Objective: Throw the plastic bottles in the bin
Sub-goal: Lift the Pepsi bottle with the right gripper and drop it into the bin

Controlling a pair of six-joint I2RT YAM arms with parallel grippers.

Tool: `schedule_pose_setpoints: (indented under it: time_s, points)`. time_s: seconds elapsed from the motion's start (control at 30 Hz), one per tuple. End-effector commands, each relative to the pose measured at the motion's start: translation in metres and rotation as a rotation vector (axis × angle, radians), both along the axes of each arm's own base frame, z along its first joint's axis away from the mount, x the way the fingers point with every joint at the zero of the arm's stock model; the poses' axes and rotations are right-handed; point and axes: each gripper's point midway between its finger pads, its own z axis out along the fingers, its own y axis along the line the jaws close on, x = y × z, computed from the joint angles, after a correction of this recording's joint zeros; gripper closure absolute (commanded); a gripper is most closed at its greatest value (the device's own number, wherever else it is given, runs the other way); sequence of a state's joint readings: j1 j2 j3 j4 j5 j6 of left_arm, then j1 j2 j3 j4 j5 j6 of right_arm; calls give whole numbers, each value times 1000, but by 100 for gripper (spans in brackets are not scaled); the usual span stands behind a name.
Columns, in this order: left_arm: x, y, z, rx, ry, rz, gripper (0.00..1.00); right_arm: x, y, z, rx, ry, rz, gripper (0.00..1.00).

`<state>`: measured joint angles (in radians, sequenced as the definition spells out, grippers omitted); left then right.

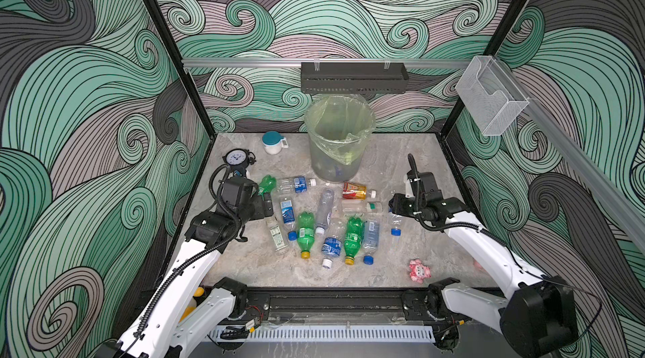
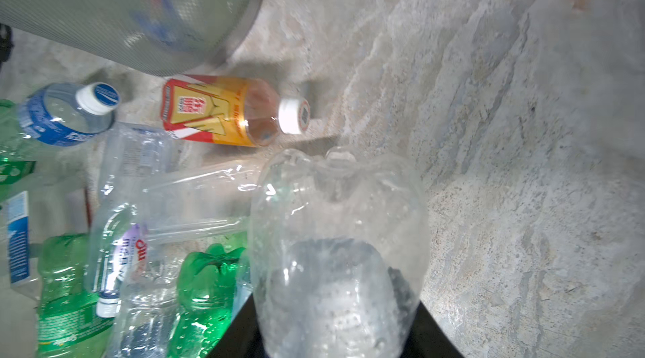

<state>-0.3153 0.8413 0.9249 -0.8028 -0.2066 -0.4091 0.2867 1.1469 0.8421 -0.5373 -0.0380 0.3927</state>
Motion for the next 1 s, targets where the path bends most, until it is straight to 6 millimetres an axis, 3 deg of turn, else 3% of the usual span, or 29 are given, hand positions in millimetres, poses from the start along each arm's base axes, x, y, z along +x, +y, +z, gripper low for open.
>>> schedule_pose_setpoints:
  time_s: [0.0,0.27,0.33,0.43,0.6,0.63,0.67,0.7,0.77,0.83,0.97]
  points:
    - [-7,12,1,21,2,50,3,7,4,25,12,-45,31,56]
    - [-9,18,-13,54,38,75,3,15,9,49,20,-87,66,57]
    - [-10,18,-17,50,46,77,3,22,17,66,38,-121,106,57]
    - [-11,17,-20,47,47,74,3,45,39,112,105,-207,188,57]
    - [-10,16,-23,46,42,67,3,108,91,224,273,-408,312,56]
    - [-10,16,-23,43,40,64,3,120,100,240,297,-444,329,47]
    - [-10,15,-23,39,34,60,3,134,109,254,310,-470,339,28]
    - [-9,14,-23,35,31,56,3,146,114,263,313,-488,338,18]
    - [-9,12,-23,27,31,49,3,167,124,272,320,-505,340,11]
    - [-11,12,-23,23,35,46,3,173,127,271,320,-488,349,8]
    - [-17,14,-19,25,23,43,3,153,114,262,272,-489,333,6]
